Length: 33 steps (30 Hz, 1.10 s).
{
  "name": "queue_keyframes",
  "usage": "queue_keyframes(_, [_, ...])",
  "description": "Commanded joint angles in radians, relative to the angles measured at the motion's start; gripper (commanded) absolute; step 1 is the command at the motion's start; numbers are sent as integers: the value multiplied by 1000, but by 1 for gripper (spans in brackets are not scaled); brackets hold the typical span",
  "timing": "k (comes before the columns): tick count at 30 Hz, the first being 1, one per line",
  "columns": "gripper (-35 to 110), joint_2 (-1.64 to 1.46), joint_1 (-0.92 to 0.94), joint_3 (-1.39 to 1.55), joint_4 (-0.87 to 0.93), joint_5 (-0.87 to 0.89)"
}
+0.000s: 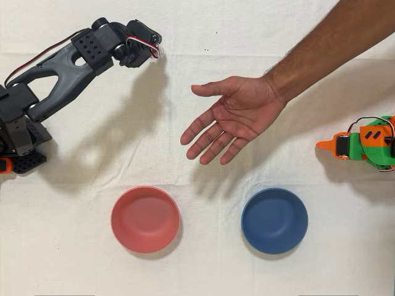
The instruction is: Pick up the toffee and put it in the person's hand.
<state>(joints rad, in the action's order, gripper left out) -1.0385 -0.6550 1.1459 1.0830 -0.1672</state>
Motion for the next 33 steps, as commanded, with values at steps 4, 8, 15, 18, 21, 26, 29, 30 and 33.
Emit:
queue_keyframes(4, [17,-25,-28,-31,-25,-35])
queue_keyframes(8, [17,-8,-38,-32,-26,-41])
queue_keyframes(15, [17,2,-38,-20,-23,-60])
queue_keyframes(18, [17,6,-40,-17,-23,-66])
queue_keyframes(21, [17,8,-48,-14,-21,-72])
queue_keyframes(26, [17,15,-69,-14,-14,-75])
queue_keyframes(29, [18,21,-83,-25,-5,-72])
queue_keyframes(30, [18,25,-87,-31,-2,-74])
queue_keyframes(33, [19,32,-95,-43,0,-71])
